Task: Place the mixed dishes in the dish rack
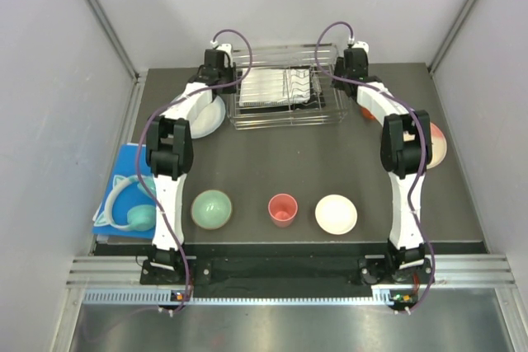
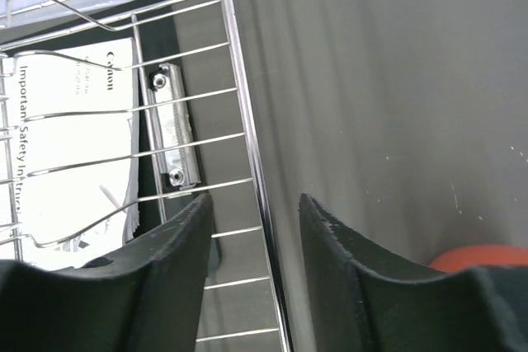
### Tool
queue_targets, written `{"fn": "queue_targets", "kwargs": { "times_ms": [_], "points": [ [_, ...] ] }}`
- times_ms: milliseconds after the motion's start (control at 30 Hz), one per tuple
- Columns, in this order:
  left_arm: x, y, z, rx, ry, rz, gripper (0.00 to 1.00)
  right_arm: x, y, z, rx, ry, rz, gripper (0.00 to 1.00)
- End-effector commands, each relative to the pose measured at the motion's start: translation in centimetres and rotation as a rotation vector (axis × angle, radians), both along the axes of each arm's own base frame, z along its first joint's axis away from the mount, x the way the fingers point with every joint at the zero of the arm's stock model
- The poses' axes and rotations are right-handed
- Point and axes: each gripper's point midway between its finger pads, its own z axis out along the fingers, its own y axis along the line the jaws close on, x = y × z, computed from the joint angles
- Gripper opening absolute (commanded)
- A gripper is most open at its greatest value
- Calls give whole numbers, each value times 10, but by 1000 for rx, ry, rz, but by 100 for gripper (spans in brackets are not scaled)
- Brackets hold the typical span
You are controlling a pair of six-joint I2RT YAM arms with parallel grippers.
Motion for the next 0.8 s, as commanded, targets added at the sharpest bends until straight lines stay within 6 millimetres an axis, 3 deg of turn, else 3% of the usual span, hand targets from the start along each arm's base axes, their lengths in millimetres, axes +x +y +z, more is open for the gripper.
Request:
{"fn": "queue_targets", "kwargs": {
  "times_ms": [0,133,233,300,600,633,667,700,767],
  "points": [
    [15,-4,23,-11,-84,-1,30,9,9,0,38,-15,19,40],
    [14,-2,27,7,-95,-7,17,8,11,1,45,-16,26,18],
    [15,-2,33,9,-108,-9,7,6,13,5,52,-18,34,11],
    [16,-2,36,7,-117,-11,0,3,13,3,61,-16,38,1],
    [8,-13,52,-29,-134,-46,0,-12,16,30,69,-72,67,0],
    [6,-18,55,-31,-137,-58,0,-15,17,46,67,-101,75,0],
    [4,-21,55,-30,-136,-64,0,-19,20,49,61,-105,84,0],
    [1,-26,60,-32,-142,-77,0,-22,20,68,62,-140,86,0],
    [-3,-31,59,-32,-134,-85,0,-31,26,77,54,-153,104,0]
  ]
}}
